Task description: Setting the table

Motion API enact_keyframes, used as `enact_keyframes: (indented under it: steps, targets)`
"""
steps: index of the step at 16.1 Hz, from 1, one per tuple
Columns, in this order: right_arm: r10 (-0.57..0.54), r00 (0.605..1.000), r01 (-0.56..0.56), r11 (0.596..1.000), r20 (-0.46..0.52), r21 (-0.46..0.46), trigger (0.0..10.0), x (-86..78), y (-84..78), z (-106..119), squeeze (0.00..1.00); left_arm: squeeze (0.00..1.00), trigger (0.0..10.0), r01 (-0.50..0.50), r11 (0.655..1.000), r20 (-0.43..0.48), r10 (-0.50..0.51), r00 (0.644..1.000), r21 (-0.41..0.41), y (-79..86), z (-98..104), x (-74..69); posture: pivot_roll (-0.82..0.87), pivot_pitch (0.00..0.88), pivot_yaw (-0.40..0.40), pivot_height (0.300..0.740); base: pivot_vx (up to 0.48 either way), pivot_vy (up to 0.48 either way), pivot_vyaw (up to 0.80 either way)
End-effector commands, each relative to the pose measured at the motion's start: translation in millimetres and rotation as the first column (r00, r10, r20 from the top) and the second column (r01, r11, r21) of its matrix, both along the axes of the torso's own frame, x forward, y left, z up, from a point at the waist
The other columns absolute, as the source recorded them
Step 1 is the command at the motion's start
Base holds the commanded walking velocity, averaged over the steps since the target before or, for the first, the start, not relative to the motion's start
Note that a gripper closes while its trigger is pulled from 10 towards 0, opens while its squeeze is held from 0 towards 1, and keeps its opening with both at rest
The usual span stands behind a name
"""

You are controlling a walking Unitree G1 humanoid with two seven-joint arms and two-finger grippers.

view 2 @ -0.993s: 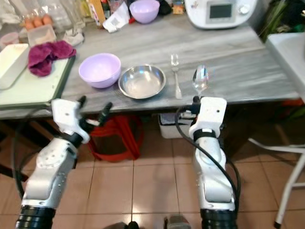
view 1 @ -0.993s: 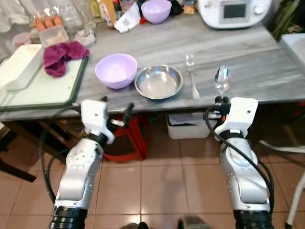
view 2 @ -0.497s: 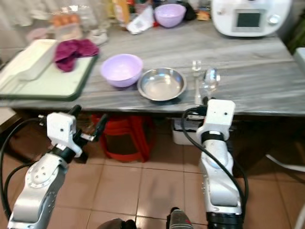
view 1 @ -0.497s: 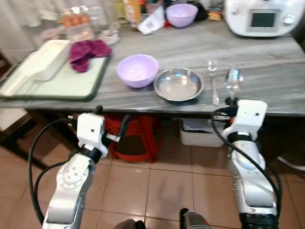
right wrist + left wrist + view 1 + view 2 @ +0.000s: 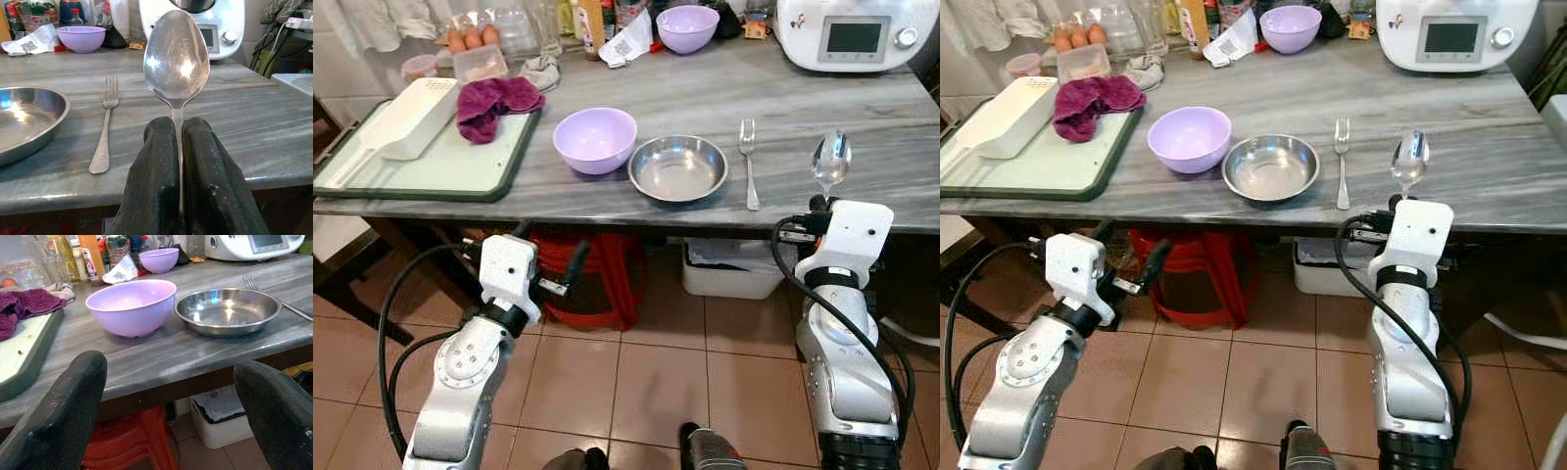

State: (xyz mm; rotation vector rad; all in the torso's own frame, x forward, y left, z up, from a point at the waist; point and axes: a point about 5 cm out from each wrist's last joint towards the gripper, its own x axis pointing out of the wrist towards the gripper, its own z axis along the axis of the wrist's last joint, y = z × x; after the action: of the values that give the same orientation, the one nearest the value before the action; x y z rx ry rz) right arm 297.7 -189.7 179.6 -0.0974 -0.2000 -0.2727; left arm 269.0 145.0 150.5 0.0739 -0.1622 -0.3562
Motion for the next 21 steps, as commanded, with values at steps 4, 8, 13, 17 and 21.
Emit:
enact_keyframes:
  steps: [4, 8, 13, 17, 21]
  targets:
    - [-0.004, 1.000, 0.004, 1.000, 0.001, 0.013, 10.0, 0.2, 0.4, 0.1, 0.00, 0.00, 10.0, 0.037, 0.999, 0.003, -0.037, 0.999, -0.039, -4.4, 3.7, -0.3, -0.15, 0.195, 0.084, 0.740, 0.000, 0.000, -0.69]
    - [-0.003, 1.000, 0.003, 1.000, -0.001, 0.016, 10.0, 0.0, 1.5, -0.2, 0.00, 0.00, 10.0, 0.074, 0.996, 0.004, -0.074, 0.997, -0.051, -7.1, 5.0, -1.0, -0.16, 0.195, 0.085, 0.740, 0.284, 0.000, -0.42]
    - [0.001, 1.000, -0.001, 1.000, 0.001, 0.018, 10.0, 1.2, 2.2, -0.5, 0.00, 0.00, 10.0, 0.086, 0.995, 0.002, -0.086, 0.996, -0.055, -7.2, 5.3, -0.6, -0.15, 0.188, 0.084, 0.740, 0.401, 0.000, -0.64]
    - [0.006, 1.000, -0.006, 1.000, 0.001, 0.017, 10.0, 2.4, 3.4, -1.0, 0.00, 0.00, 10.0, 0.110, 0.992, 0.007, -0.110, 0.994, -0.058, -9.0, 6.6, -0.9, -0.15, 0.183, 0.085, 0.740, 0.193, 0.000, -0.11]
    - [0.019, 1.000, -0.019, 1.000, 0.003, 0.021, 10.0, 1.7, 5.0, -2.0, 0.00, 0.00, 10.0, 0.046, 0.998, 0.051, -0.044, 0.998, -0.037, 0.6, 11.4, -3.1, -0.15, 0.187, 0.088, 0.740, 0.000, 0.000, 0.00]
